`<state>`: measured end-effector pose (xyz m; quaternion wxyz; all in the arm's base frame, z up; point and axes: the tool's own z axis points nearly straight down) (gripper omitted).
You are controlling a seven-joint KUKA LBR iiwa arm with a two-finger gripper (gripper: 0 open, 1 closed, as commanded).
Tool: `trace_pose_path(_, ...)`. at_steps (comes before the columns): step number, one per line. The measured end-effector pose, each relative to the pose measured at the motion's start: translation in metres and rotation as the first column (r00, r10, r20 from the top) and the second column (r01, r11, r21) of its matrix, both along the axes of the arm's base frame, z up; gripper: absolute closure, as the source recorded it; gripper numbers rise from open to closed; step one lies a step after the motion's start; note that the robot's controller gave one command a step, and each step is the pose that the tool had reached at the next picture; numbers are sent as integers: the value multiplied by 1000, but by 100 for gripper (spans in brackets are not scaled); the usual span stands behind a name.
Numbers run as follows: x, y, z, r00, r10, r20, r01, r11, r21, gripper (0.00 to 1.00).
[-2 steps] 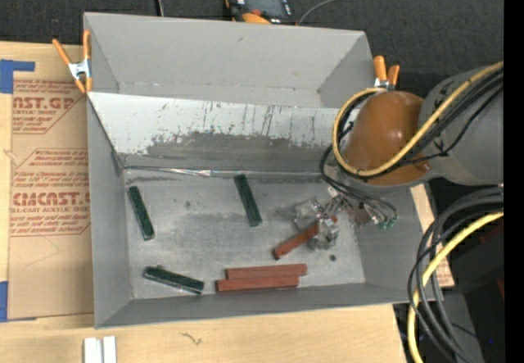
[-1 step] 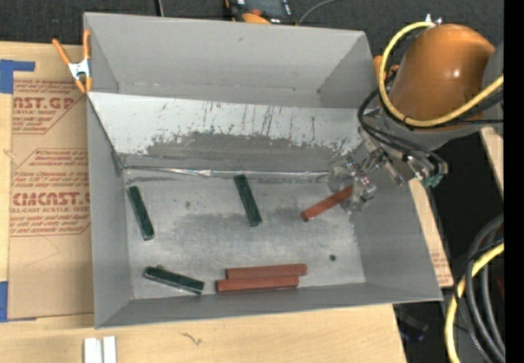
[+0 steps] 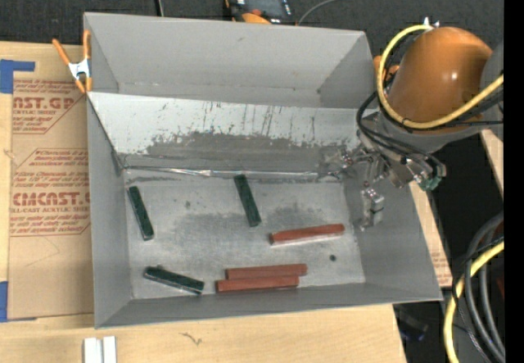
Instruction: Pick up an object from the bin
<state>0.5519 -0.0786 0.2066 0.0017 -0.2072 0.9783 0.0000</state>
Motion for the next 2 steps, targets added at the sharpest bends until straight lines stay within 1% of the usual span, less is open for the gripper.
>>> trace_pose_path(1, -18, -1, -141, 997, -76, -10, 76, 997, 2, 0)
trace_pose_path(2, -15, -1, -137, 997, -75, -2, 75, 997, 0, 100)
